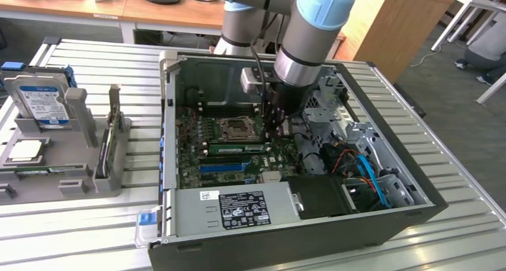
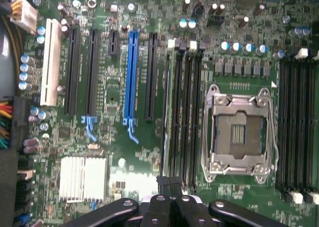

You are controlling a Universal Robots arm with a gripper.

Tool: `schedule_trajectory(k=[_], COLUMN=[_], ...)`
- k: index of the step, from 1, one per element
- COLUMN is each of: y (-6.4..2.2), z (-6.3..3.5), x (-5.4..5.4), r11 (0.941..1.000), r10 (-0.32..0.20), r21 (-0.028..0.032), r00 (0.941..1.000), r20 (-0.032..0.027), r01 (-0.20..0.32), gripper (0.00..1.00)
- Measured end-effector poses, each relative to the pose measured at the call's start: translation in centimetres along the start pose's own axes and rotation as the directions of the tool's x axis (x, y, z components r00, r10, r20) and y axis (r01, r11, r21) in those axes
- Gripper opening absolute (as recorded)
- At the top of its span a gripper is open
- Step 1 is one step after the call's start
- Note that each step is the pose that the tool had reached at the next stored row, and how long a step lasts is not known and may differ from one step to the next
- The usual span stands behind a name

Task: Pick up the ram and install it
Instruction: 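Press down the ram until it locks into place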

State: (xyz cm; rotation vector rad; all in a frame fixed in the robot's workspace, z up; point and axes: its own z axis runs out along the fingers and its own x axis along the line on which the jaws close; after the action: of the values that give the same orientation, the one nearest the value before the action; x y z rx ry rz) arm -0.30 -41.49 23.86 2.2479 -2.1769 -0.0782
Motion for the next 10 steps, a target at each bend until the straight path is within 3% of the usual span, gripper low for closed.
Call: schedule_trajectory(k=[10], y=[2.26], z=[0.10], x=[-0.1], r11=[1.0000], r10=[0.000], r21=[0.0070], r00=[1.0000], r20=[-0.0003], r01=[0.000], gripper=[0.11])
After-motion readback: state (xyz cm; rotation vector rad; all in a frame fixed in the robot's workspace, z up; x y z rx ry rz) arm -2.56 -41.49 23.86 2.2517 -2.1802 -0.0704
